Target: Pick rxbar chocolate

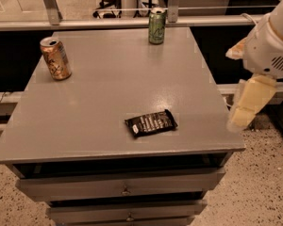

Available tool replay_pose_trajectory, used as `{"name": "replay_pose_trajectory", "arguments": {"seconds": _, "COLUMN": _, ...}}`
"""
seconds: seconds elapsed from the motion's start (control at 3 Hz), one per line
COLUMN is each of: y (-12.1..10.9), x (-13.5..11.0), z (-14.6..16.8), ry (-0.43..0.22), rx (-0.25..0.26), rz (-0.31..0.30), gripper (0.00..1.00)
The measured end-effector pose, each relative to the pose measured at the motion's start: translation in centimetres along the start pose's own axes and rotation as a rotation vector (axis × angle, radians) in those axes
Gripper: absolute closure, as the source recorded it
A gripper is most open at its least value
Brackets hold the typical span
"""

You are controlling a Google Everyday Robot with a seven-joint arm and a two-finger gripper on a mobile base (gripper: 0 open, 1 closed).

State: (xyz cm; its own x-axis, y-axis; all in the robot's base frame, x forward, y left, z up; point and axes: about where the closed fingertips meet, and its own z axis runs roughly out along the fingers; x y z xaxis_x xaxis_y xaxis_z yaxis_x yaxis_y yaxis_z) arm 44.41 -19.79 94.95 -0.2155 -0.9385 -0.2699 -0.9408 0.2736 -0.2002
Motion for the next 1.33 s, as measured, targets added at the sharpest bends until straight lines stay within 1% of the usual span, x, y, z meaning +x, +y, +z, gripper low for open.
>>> {"name": "replay_pose_trajectory", "arguments": {"seconds": 0.33, "y": 0.9, "x": -1.9, "z": 4.3, "ry": -0.078, "rx": -0.071, "rz": 0.010, "gripper": 0.00}}
{"name": "replay_pose_trajectory", "arguments": {"seconds": 0.67, "y": 1.6, "x": -4.1, "z": 7.9, "ry": -0.147, "rx": -0.128, "rz": 0.014, "gripper": 0.00}}
{"name": "replay_pose_trajectory", "arguments": {"seconds": 1.0, "y": 2.0, "x": -6.8, "z": 10.4, "ry": -0.204, "rx": -0.153, "rz": -0.001, "gripper": 0.00}}
{"name": "replay_pose_trajectory", "arguments": {"seconds": 1.33, "y": 2.1, "x": -9.1, "z": 12.1, "ry": -0.241, "rx": -0.157, "rz": -0.012, "gripper": 0.00}}
